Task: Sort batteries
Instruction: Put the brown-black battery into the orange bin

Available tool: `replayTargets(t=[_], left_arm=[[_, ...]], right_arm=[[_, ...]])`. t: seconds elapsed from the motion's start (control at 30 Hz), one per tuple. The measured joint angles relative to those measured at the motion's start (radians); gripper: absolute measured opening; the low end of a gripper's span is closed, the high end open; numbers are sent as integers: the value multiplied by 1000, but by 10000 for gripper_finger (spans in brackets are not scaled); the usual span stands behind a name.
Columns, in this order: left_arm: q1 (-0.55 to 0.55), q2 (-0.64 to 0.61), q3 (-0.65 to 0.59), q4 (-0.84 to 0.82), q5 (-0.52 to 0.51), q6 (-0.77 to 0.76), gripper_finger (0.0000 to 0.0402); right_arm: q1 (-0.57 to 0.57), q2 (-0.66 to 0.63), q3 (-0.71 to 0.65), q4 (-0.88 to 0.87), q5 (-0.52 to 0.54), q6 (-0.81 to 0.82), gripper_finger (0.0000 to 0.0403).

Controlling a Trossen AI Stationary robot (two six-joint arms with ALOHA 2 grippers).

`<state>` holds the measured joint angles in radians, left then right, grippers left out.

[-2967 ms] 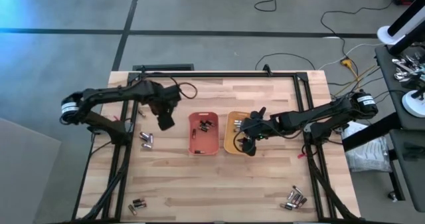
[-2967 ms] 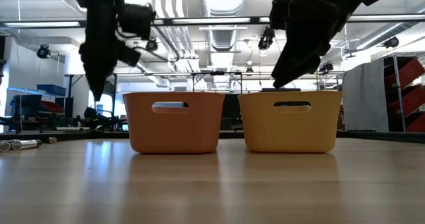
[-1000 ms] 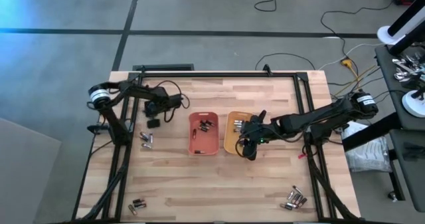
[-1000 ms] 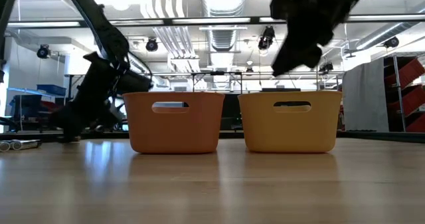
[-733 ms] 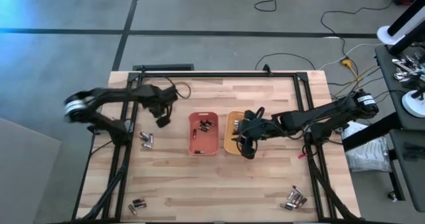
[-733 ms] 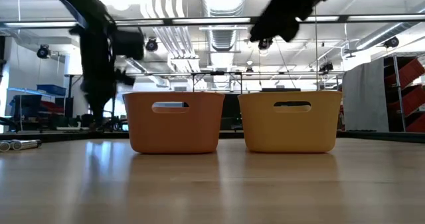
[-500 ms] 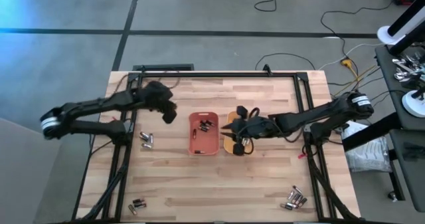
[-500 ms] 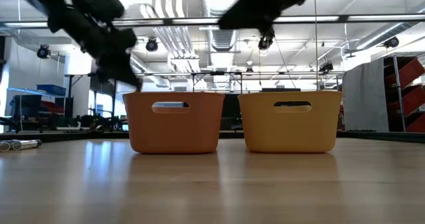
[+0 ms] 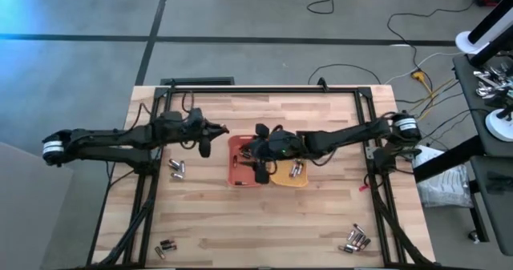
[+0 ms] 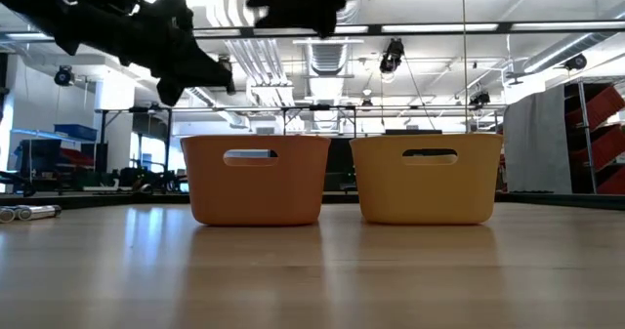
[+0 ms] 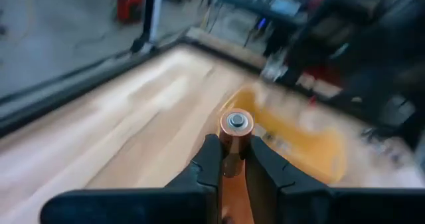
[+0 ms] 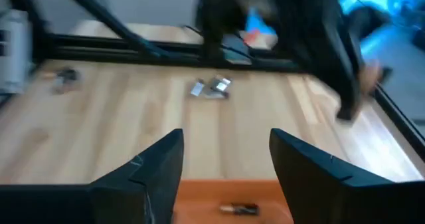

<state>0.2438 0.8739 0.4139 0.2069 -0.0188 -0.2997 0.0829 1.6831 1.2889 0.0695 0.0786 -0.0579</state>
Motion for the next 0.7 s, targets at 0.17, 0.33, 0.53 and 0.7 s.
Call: replayTargets(t=[0.17, 0.33, 0.53, 0.7], left_arm=[[-50, 65, 43, -60, 7, 9, 21], [-96, 178, 112, -105, 28, 9, 20], [-143, 377, 208, -260, -42, -34, 20], [-182, 500, 319, -330, -29, -33, 20]], right_arm=[[31, -61, 16, -67, -1, -5, 224], [48, -110, 14, -168, 63, -10, 210], [114, -128, 13, -187, 52, -89, 185], [156, -161, 13, -373, 53, -118, 168]])
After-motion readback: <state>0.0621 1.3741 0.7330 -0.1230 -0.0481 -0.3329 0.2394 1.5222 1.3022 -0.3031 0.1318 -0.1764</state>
